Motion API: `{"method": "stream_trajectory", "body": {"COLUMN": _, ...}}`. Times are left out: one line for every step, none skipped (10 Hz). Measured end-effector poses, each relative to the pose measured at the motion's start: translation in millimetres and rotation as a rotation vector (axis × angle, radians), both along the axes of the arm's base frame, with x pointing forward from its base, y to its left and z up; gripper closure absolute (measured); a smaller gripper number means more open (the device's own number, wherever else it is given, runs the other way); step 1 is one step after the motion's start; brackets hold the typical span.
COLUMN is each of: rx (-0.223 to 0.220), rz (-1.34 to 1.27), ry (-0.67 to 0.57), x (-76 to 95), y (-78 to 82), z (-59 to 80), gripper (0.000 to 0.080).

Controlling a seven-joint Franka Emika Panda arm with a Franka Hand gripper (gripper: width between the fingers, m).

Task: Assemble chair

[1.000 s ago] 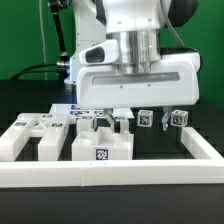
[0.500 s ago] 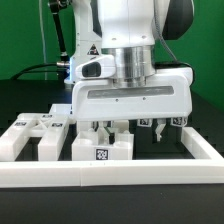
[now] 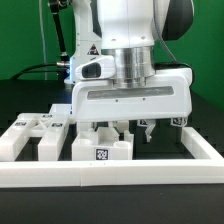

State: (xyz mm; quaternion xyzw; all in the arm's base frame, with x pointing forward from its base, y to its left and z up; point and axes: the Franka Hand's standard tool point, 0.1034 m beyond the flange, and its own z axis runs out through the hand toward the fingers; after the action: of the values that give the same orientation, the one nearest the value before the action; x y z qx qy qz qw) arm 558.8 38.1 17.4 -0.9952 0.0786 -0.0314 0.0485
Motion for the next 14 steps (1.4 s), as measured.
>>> {"method": "stream_trajectory", "body": {"rx": 0.000, "rz": 0.000, "ry": 0.000, "x": 0.0, "y": 0.0, "z": 0.0, "gripper": 0.0610}}
{"method": "stream_trajectory", "body": {"rx": 0.000, "rz": 0.001, "ry": 0.000, "x": 0.0, "y": 0.0, "z": 0.0, "gripper": 0.0757}}
{"method": "stream_trajectory", "body": {"rx": 0.000, "rz": 0.001, "ry": -0.001, "x": 0.3, "y": 0.0, "z": 0.2, "gripper": 0.0757}}
{"method": "stream_trajectory", "body": {"rx": 0.000, "rz": 0.001, "ry": -0.001, "x": 0.3, "y": 0.0, "z": 0.2, "gripper": 0.0766}}
{"method": "stream_trajectory", "body": {"rx": 0.000, "rz": 0.001, "ry": -0.001, "x": 0.3, "y": 0.0, "z": 0.2, "gripper": 0.0766}}
{"method": "stream_trajectory", "body": {"rx": 0.000, "rz": 0.001, "ry": -0.001, "x": 0.3, "y": 0.0, "z": 0.2, "gripper": 0.0766}}
{"method": "stream_trajectory", "body": {"rx": 0.000, "rz": 0.001, "ry": -0.001, "x": 0.3, "y": 0.0, "z": 0.2, "gripper": 0.0766}}
{"method": "stream_trajectory", "body": {"rx": 0.000, "rz": 0.001, "ry": -0.001, "x": 0.3, "y": 0.0, "z": 0.2, "gripper": 0.0766}}
{"method": "stream_trajectory", "body": {"rx": 0.001, "rz": 0.010, "ry": 0.002, "x": 0.3, "y": 2.5, "z": 0.4, "gripper": 0.0766}}
{"method": "stream_trajectory", "body": {"rx": 0.006, "rz": 0.039, "ry": 0.008, "x": 1.5, "y": 11.7, "z": 1.8, "gripper": 0.0765}}
{"method": "stream_trajectory", "body": {"rx": 0.009, "rz": 0.059, "ry": 0.005, "x": 3.6, "y": 24.3, "z": 0.3, "gripper": 0.0765}}
{"method": "stream_trajectory", "body": {"rx": 0.011, "rz": 0.086, "ry": -0.001, "x": 7.5, "y": 36.6, "z": -0.2, "gripper": 0.0765}}
{"method": "stream_trajectory", "body": {"rx": 0.012, "rz": 0.104, "ry": -0.010, "x": 11.3, "y": 47.7, "z": 0.1, "gripper": 0.0765}}
{"method": "stream_trajectory", "body": {"rx": 0.013, "rz": 0.115, "ry": -0.013, "x": 14.0, "y": 55.1, "z": 0.1, "gripper": 0.0765}}
